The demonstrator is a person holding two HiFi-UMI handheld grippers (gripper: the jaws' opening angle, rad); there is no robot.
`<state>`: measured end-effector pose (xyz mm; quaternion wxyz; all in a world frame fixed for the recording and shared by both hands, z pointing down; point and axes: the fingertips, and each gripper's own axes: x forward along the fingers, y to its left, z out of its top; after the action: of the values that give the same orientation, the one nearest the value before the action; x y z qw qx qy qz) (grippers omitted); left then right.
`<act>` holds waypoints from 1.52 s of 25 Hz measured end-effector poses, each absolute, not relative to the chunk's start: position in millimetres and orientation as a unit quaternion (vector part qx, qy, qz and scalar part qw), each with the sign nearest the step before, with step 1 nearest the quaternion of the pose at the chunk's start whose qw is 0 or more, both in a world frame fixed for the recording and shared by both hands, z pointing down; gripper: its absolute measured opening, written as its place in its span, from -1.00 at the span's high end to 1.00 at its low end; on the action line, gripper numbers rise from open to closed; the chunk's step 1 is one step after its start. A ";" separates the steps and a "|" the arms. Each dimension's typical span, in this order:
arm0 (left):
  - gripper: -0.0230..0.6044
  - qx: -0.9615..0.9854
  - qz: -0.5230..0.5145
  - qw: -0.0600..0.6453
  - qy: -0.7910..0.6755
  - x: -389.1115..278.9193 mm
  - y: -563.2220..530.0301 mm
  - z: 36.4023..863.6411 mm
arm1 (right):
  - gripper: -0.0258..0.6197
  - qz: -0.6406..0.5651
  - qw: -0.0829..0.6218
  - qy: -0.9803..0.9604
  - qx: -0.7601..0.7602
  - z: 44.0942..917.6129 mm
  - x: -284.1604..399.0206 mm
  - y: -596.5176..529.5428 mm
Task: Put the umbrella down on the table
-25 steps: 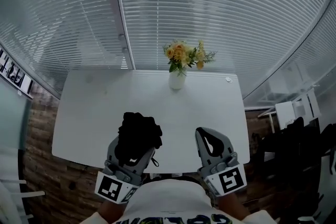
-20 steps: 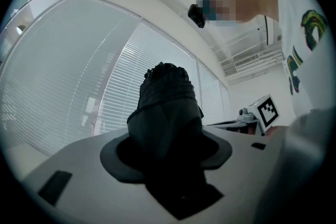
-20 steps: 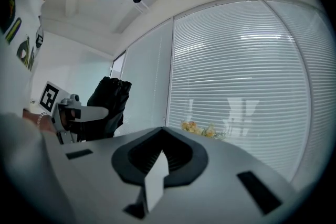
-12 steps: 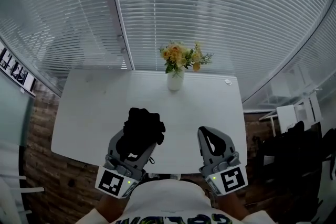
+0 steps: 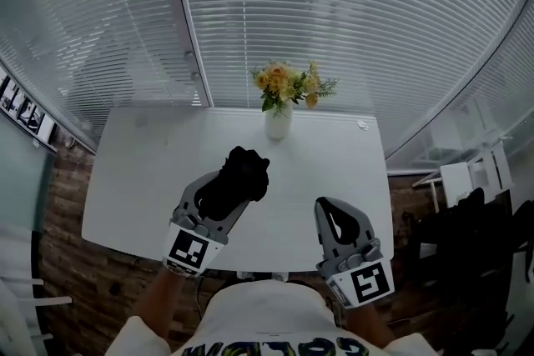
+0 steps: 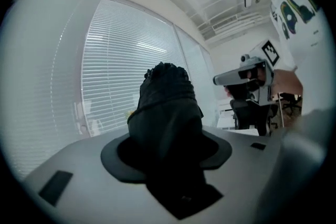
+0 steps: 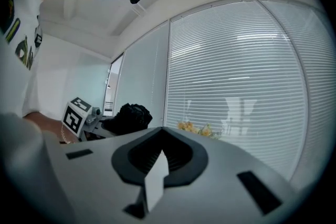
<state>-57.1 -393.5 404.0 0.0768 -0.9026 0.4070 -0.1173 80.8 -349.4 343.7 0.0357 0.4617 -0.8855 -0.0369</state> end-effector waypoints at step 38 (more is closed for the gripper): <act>0.14 -0.815 -0.562 0.116 0.081 11.9 -438.2 703.7 | 0.89 -0.026 0.055 -0.881 0.469 352.4 84.4 -344.3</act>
<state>11.9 -438.2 703.7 0.1159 -0.8149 0.0806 -0.5621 84.4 -344.3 352.4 0.0553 0.4692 -0.8810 -0.0264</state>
